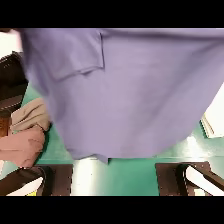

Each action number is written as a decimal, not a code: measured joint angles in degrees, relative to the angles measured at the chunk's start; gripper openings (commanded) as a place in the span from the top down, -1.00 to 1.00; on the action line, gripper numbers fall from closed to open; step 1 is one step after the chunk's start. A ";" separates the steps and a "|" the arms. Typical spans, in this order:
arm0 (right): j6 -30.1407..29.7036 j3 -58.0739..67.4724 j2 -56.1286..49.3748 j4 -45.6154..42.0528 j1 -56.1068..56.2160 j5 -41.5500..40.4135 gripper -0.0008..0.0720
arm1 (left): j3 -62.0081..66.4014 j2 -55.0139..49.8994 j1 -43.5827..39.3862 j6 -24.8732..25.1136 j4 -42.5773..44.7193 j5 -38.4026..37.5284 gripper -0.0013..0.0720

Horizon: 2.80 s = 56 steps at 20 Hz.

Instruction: Fold the shirts.

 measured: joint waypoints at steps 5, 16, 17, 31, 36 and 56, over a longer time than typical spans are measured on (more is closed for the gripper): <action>-0.61 -11.61 -13.33 -3.89 3.85 -3.32 0.93 | -6.51 -16.31 5.92 2.91 -9.25 2.27 0.90; 0.28 -8.41 -30.25 -8.37 8.59 -8.52 0.93 | -9.11 -28.89 8.33 8.63 -15.10 5.18 0.90; 0.28 -10.14 -29.62 -9.01 8.61 -8.48 0.93 | -9.94 -29.00 8.35 8.94 -15.21 4.44 0.90; -0.09 -26.60 -15.23 -7.45 7.34 -10.56 -0.26 | -27.30 -19.19 8.44 3.78 -14.43 -1.22 -0.45; -0.11 -33.59 -5.01 -6.88 7.08 -10.56 -0.26 | -50.86 -0.72 8.33 0.13 -16.17 -2.78 -0.45; -1.18 -38.07 0.07 -2.58 4.48 -9.14 -0.26 | -82.68 21.11 8.31 -0.57 -40.04 8.13 0.91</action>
